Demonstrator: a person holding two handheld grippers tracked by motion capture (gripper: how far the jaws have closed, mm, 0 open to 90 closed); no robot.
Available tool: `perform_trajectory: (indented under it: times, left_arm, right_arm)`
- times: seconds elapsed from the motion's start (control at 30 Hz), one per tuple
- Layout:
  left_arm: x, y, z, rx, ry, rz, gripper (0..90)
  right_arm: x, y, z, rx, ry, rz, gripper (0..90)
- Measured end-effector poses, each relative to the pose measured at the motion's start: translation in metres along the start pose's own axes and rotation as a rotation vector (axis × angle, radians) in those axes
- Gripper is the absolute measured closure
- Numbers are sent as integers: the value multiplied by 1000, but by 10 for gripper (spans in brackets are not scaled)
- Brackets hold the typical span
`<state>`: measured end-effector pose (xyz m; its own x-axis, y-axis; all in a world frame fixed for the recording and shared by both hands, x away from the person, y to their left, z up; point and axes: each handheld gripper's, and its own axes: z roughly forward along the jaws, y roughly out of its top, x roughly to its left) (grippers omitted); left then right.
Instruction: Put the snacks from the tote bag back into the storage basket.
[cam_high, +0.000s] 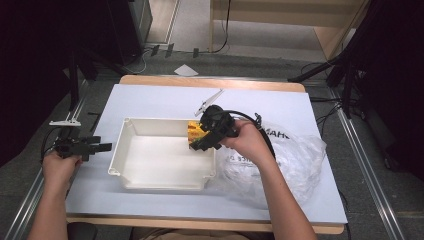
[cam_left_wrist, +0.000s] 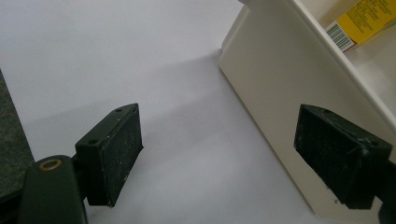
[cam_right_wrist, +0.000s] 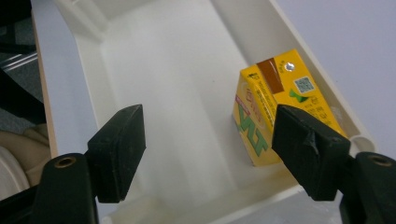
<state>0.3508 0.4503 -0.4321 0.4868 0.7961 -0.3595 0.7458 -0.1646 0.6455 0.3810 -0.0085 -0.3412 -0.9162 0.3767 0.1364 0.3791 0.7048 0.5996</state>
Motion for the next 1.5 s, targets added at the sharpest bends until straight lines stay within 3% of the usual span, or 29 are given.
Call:
perform_trajectory:
  times: [0.17,0.3,0.5,0.73,0.87,1.0,1.5]
  left_arm:
    - [0,0,0,1,2,0,161]
    - [0,0,0,1,2,0,162]
    - [-1,0,1,2,2,2,162]
    - [0,0,1,4,5,1,162]
    - [0,0,1,6,7,1,161]
    - [-1,0,1,4,8,2,161]
    - [-1,0,2,8,8,2,162]
  right_arm:
    - [-7,-5,-8,1,-12,0,246]
    - [-12,-9,-15,-2,-12,33,246]
    - [-18,-16,-22,-8,-25,22,245]
    - [-26,-25,-33,-31,4,13,245]
    - [-30,-30,-36,-14,-12,6,245]
    - [-36,-36,-43,-44,-39,-1,231]
    - [-65,-62,-54,-52,-87,73,230]
